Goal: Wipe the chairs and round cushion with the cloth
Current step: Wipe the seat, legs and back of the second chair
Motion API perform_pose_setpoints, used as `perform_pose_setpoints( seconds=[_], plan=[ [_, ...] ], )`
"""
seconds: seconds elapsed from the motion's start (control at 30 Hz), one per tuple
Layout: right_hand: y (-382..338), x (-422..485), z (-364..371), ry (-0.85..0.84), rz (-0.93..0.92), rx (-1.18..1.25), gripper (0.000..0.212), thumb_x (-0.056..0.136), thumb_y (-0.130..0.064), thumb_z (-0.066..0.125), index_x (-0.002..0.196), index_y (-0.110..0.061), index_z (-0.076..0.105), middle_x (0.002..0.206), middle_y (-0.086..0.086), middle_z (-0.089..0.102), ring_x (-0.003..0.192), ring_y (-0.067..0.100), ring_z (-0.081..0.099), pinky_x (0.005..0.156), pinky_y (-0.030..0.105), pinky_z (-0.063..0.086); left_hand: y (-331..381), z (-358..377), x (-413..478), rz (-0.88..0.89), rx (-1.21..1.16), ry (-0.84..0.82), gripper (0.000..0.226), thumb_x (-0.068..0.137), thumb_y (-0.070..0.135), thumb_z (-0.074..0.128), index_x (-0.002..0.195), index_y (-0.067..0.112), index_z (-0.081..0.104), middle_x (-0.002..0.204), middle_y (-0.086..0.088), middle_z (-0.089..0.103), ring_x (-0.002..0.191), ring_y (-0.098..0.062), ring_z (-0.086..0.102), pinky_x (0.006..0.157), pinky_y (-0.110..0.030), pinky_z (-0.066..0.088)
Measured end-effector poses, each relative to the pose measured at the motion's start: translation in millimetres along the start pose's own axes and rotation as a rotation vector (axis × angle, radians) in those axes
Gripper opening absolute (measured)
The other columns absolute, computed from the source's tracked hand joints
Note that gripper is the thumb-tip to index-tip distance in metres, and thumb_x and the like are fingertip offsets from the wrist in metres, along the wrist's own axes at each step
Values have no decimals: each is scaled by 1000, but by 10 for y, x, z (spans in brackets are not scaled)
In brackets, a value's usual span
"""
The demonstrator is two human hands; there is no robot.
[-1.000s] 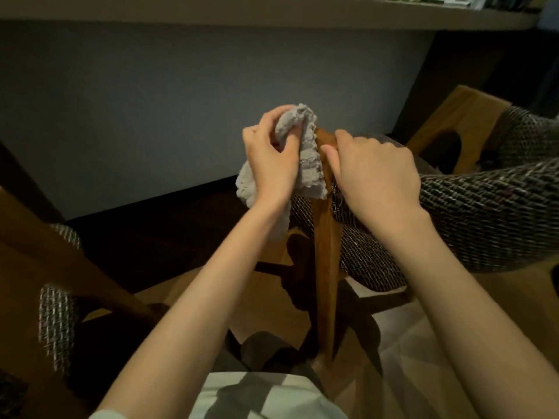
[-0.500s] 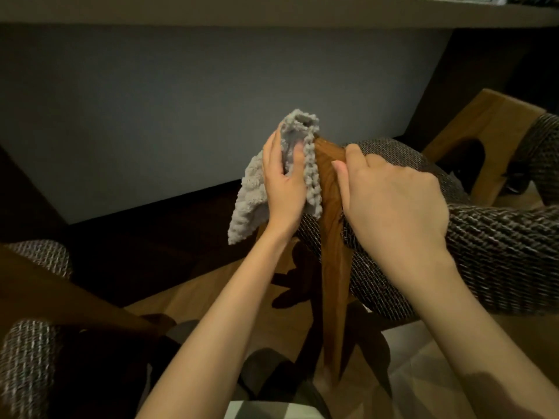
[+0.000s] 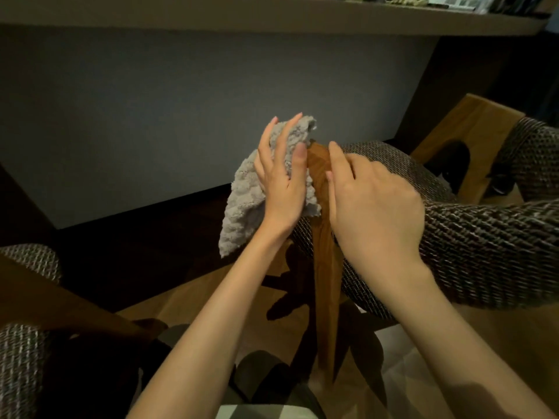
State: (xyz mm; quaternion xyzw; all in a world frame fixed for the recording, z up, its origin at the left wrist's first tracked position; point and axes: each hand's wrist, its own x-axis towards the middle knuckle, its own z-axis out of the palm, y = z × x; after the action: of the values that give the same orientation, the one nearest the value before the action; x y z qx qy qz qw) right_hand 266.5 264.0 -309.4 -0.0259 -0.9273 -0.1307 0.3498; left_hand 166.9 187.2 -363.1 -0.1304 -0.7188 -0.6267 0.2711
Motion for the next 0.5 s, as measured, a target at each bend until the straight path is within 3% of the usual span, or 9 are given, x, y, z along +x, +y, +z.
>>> perform_pose_setpoints(
  seconds=[0.07, 0.13, 0.2, 0.27, 0.37, 0.43, 0.5],
  plan=[
    [-46, -114, 36, 27, -67, 68, 46, 98, -21, 50, 141, -6, 44, 136, 13, 54, 117, 29, 56, 95, 37, 44, -95, -33, 5, -33, 5, -28, 36, 89, 61, 21, 125, 63, 18, 151, 5, 23, 131, -1, 14, 116, -42, 13],
    [-101, -269, 72, -3, -156, 113, 53, 96, -21, 51, 144, -3, 39, 151, 18, 35, 138, 36, 35, 114, 45, 24, -155, -54, 19, -41, 33, -40, 35, 89, 65, 20, 121, 73, 9, 149, 3, 24, 130, -3, 16, 116, -45, 15],
    [-155, -451, 137, -57, -219, 139, 59, 92, -20, 55, 145, -1, 37, 156, 18, 26, 146, 35, 19, 120, 49, 7, -229, -81, 41, -8, 76, -61, 39, 87, 74, 17, 124, 76, 6, 146, 4, 26, 126, 0, 17, 112, -41, 15],
    [-201, -633, 227, -84, -245, 195, 59, 89, -16, 61, 143, -3, 41, 154, 14, 31, 145, 30, 23, 120, 49, 0, -323, -124, 64, 0, 83, -114, 59, 82, 80, 15, 137, 64, 2, 146, 3, 25, 121, 12, 13, 107, -36, 10],
    [-267, -808, 381, -104, -230, 397, 53, 89, -7, 59, 140, -3, 47, 149, 11, 42, 141, 25, 34, 121, 43, 9, -523, -209, 52, -106, 126, -220, 98, 72, 88, 10, 152, 32, 2, 156, -1, 14, 122, 16, 4, 106, -29, 1],
    [-328, -891, 492, -160, -179, 559, 52, 90, -6, 57, 141, -5, 46, 147, 7, 45, 139, 20, 37, 119, 38, 21, -717, -284, -4, -188, 213, -304, 119, 61, 95, 1, 153, 19, 2, 159, -4, 8, 138, -2, 1, 111, -30, 0],
    [-396, -982, 599, -254, -90, 692, 51, 93, -8, 55, 142, -10, 45, 146, 2, 46, 136, 10, 38, 113, 26, 31, -921, -357, -58, -272, 336, -413, 123, 60, 95, -2, 152, 14, -1, 158, -7, 4, 143, -20, 2, 114, -35, 0]
  ],
)
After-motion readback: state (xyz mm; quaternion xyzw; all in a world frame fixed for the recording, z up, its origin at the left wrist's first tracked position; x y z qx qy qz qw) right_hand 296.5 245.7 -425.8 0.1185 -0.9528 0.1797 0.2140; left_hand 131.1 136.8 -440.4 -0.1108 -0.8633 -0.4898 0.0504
